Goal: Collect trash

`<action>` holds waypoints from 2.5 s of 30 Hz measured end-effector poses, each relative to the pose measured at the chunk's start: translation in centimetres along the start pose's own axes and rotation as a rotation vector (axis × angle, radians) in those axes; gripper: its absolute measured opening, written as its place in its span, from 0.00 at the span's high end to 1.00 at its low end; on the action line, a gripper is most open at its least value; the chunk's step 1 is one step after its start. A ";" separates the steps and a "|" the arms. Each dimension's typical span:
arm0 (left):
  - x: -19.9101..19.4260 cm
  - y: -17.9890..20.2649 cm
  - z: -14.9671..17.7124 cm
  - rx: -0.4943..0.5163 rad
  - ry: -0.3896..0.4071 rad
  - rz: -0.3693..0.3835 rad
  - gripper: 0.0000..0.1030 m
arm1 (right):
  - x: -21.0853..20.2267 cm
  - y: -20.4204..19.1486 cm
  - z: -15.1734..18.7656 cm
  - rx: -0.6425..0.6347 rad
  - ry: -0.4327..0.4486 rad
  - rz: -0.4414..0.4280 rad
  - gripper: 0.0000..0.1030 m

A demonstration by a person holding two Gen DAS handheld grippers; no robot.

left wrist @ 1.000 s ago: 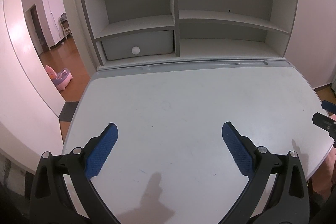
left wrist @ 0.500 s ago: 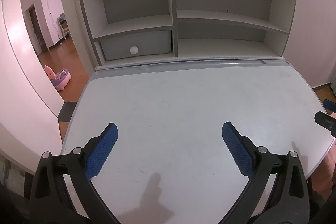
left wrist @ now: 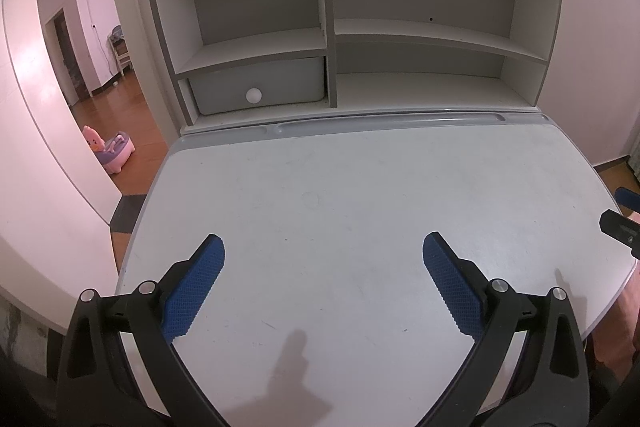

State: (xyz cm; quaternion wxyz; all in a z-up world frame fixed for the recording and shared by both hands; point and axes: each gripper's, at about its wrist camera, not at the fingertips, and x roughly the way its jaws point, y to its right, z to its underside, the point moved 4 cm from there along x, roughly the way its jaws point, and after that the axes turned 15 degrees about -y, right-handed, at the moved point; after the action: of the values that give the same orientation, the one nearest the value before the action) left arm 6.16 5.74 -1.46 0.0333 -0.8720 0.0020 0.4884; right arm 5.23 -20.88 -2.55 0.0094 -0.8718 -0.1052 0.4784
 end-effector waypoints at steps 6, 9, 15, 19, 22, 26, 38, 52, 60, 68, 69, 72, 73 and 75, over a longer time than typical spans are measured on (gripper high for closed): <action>0.3 0.0 0.0 0.000 -0.010 -0.002 0.06 | 0.0 0.0 0.1 0.001 -0.001 0.003 0.08; 0.4 0.0 -0.1 0.001 -0.011 0.000 0.06 | 0.0 0.1 0.1 0.003 0.000 0.002 0.08; 0.6 0.1 -0.1 0.004 -0.016 0.002 0.06 | 0.0 0.0 0.1 0.004 0.001 0.003 0.08; 0.7 0.1 -0.1 0.004 -0.017 0.002 0.06 | 0.0 0.0 0.1 0.004 0.001 0.003 0.08; 0.7 0.2 -0.1 0.004 -0.019 0.003 0.06 | -0.1 0.0 0.1 0.003 0.002 0.002 0.08; 0.7 0.3 0.0 0.004 -0.019 0.002 0.06 | -0.1 -0.1 0.1 0.003 0.000 0.004 0.08; 0.5 0.3 0.1 0.004 -0.017 0.001 0.06 | -0.2 -0.1 0.1 0.003 0.003 0.001 0.08; 0.5 0.2 0.1 0.008 -0.015 -0.003 0.06 | -0.2 -0.1 0.1 0.000 0.004 0.001 0.08; 0.5 0.2 0.0 0.008 -0.024 0.011 0.06 | -0.1 0.0 0.2 -0.001 0.007 0.001 0.08; 0.2 0.1 -0.1 0.016 -0.013 0.022 0.06 | -0.2 0.0 0.3 0.001 0.009 0.003 0.08; 0.3 0.1 -0.2 0.011 -0.019 0.021 0.06 | -0.2 0.0 0.3 0.002 0.010 0.003 0.08; 0.4 0.0 -0.2 0.005 -0.029 0.030 0.06 | -0.2 0.0 0.2 0.002 0.010 0.003 0.08; 0.4 0.0 -0.2 0.005 -0.031 0.028 0.06 | -0.2 0.0 0.3 0.002 0.010 0.004 0.08; 0.4 -0.1 -0.2 0.004 -0.032 0.030 0.06 | -0.2 0.0 0.2 0.002 0.011 0.003 0.08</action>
State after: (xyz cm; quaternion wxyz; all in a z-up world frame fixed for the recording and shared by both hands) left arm 6.57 5.81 -1.72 0.0278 -0.8640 0.0155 0.5026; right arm 4.91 -20.91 -2.52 0.0101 -0.8744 -0.1034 0.4739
